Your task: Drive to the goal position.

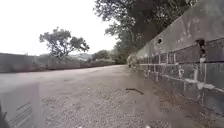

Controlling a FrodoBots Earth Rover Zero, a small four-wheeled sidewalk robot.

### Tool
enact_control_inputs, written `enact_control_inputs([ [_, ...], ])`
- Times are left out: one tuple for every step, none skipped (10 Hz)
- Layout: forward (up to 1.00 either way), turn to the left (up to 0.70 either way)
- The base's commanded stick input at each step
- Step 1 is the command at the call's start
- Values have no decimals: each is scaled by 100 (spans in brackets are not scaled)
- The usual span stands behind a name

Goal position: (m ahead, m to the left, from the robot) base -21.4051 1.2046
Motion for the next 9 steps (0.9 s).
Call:
enact_control_inputs([
  [0,0],
  [0,0],
  [0,0],
  [0,0],
  [0,45],
  [0,45],
  [0,45],
  [0,45],
  [0,45],
])
